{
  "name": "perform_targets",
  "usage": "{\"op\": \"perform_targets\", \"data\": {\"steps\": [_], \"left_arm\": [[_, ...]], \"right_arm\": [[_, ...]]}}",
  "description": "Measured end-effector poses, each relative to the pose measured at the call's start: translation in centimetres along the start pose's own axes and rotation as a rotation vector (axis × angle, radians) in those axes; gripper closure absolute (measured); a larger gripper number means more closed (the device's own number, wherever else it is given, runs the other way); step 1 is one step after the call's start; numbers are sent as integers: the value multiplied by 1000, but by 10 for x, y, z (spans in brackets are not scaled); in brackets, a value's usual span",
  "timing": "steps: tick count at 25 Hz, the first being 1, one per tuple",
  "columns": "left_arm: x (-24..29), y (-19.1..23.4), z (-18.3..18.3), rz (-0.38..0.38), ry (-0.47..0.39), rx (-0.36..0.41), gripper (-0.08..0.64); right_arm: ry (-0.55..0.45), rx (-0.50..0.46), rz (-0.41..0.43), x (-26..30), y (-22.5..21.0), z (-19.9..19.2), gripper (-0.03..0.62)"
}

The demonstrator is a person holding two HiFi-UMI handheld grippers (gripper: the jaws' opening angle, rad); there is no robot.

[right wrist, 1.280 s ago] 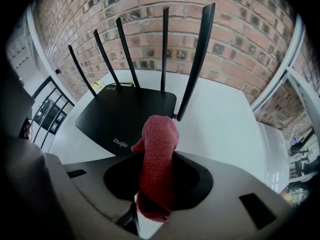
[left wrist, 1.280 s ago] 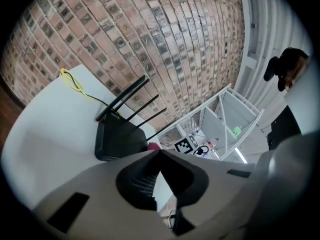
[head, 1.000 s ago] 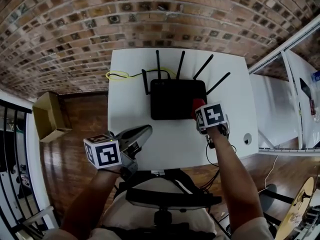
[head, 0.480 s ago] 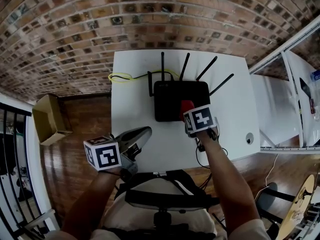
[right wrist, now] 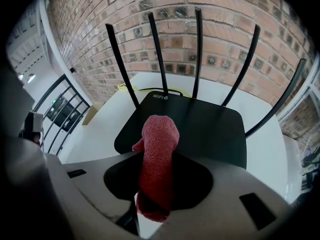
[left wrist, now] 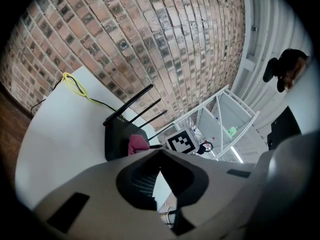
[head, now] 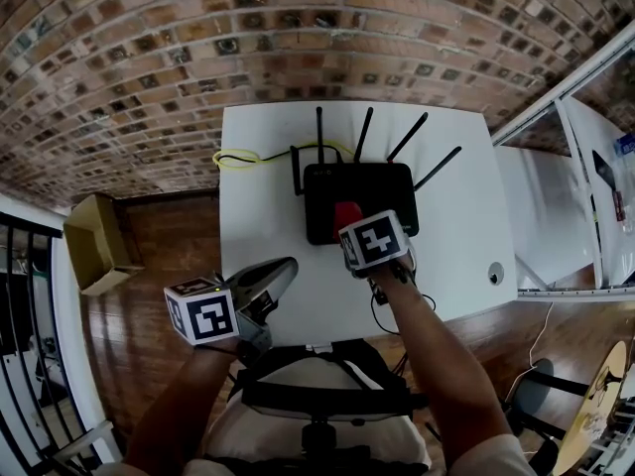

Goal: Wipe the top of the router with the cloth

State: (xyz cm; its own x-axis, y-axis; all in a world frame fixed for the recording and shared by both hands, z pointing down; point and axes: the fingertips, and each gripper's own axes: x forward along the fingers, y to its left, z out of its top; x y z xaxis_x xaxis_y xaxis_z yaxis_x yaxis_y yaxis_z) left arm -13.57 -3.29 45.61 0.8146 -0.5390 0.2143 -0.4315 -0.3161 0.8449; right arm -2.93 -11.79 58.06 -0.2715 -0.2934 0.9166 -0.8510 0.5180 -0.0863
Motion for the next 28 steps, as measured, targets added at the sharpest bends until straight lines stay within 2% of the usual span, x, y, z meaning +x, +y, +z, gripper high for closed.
{"op": "perform_targets", "data": {"steps": [2,6,15,18,20,23,28], "left_arm": [[-1,2,0,11,5,-1,535],[0,-3,4,-6,-11,-1,535],[-6,1,-1,20,-12,-4,535],[-7,-5,1,8,-30,0,535],[-10,-6,2,11,-40,1,535],[-15,-5,1,26,-43,3,535],[-14,-1,-11,37,-1,7,535]], "right_arm": [[-40,-13,44,0,17,12,463],[-33,-50,65,4,36,19,463],[1,-120,96,13,71,22,463],[-29,-158,149,11,87,29,462],[-54,-136,216,10,97,28,462],[-123,-47,286,5,101,29,463],[-221,16,291,-17,87,30,463]]}}
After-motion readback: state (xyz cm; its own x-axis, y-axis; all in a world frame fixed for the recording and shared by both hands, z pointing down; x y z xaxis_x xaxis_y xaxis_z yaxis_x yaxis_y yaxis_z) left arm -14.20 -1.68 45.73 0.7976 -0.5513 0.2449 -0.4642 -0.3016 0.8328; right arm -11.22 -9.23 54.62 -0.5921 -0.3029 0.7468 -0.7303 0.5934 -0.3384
